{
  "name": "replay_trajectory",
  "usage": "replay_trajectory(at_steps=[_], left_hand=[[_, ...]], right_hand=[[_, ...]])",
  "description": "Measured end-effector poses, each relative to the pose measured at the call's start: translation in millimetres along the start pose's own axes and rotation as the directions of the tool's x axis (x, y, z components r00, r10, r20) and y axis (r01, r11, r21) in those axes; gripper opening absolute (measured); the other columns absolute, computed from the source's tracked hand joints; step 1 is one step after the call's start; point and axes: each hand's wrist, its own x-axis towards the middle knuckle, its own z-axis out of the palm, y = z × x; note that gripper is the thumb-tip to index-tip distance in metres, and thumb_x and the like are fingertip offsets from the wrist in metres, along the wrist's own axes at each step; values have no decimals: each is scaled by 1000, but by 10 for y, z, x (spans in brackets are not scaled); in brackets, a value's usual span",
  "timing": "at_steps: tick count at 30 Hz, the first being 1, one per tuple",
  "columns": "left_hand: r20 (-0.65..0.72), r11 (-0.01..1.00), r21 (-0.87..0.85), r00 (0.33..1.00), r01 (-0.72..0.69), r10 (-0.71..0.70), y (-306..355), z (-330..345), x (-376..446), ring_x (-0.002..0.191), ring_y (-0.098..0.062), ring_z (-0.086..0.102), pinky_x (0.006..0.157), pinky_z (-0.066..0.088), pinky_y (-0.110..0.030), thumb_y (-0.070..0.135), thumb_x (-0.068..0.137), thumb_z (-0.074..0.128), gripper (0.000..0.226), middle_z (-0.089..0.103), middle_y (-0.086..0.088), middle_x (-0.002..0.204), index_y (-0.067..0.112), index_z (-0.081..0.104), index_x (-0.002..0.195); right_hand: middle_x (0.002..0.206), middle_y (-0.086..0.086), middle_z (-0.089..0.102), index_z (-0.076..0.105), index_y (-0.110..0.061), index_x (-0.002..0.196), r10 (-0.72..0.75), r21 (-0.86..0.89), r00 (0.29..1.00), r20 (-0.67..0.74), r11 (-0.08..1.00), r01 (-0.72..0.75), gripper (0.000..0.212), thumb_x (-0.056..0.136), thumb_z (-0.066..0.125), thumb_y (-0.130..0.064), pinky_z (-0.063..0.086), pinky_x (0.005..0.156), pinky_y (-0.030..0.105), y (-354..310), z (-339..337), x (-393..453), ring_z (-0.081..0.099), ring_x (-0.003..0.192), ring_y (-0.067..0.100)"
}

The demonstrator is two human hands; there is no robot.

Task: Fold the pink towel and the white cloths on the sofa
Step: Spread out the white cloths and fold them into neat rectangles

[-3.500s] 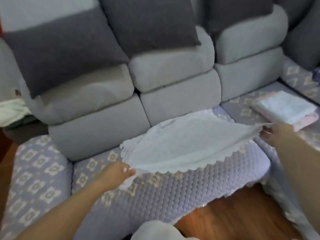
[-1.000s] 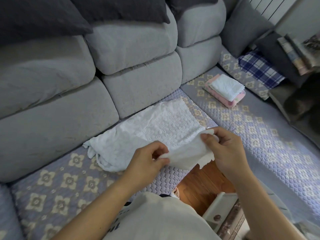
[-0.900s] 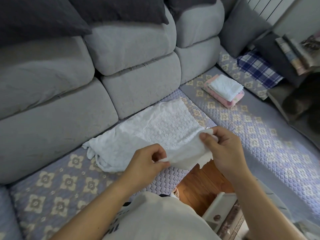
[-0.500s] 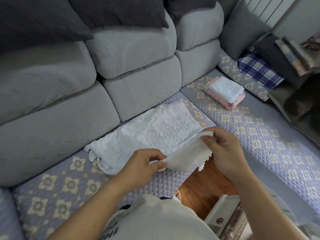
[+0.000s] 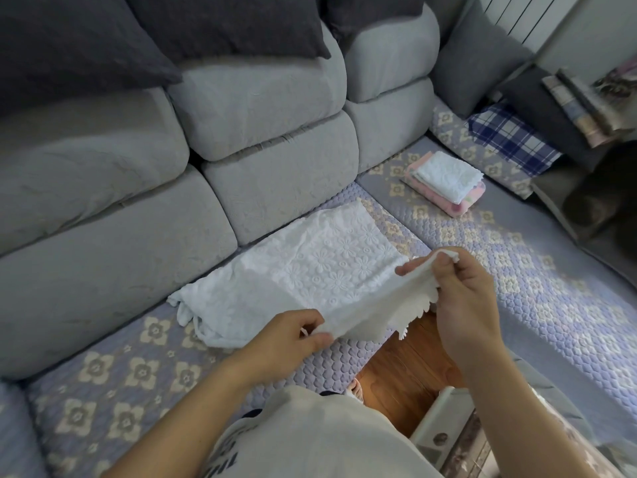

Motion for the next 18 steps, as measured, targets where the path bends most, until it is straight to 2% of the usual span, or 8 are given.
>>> replay_trajectory(at_steps=[3,5,7,9,12,14,16,18], left_hand=[[-4,998,-69,1000,-9,9,24,17,14,73,1,57,71,48,-20,23,94,69,11,67,11,82,26,65,85],[-64,991,-107,995,-79,72,146,44,33,69,-1,55,67,46,-19,17,92,70,13,64,8,79,24,63,83],[-159,979,-95,973,-181,165,300,70,50,68,-2,49,64,42,-17,11,91,69,18,57,10,76,23,59,80],[-239,952,5,924,-307,299,420,84,51,73,-5,50,66,40,-16,3,88,66,23,54,12,79,23,58,80],[-287,909,159,863,-384,415,438,68,29,79,-10,51,67,40,-16,0,88,63,27,51,13,84,24,53,83],[-316,879,271,826,-392,466,338,71,12,80,-10,49,67,42,-21,2,90,64,25,49,13,87,23,51,86],[-360,825,407,761,-392,539,153,128,15,82,-8,51,70,45,-25,-1,89,66,22,51,13,91,19,55,89],[-448,850,415,741,-324,501,-21,215,-4,82,-6,52,71,46,-22,0,88,68,18,54,12,91,17,60,91]], right_hand=[[69,3,60,64,-22,82,73,155,993,-89,986,-58,35,109,42,-19,50,71,40,26,-30,73,59,64,21],[65,-5,52,60,-23,84,37,40,996,-76,999,-34,31,109,41,-22,42,65,36,43,-49,116,47,56,11],[75,-17,58,63,-30,92,-36,-302,981,189,949,93,18,105,50,-29,42,67,26,0,-22,101,53,63,2],[99,-21,64,64,-38,106,69,-584,814,577,731,352,14,92,67,-42,41,77,15,-49,58,89,58,91,-3],[84,-19,66,64,-52,87,219,-622,648,730,607,495,24,92,68,-29,37,64,15,-116,128,112,58,79,2],[72,-15,66,66,-51,82,139,-575,653,744,631,521,42,93,59,-12,39,58,19,-109,74,162,60,67,5],[77,-6,70,66,-41,109,108,-561,679,726,665,493,27,99,58,-18,46,59,30,-133,21,175,62,67,12],[73,1,66,58,-39,111,126,-565,692,711,688,455,14,102,57,-29,47,60,39,-121,11,180,58,63,18]])
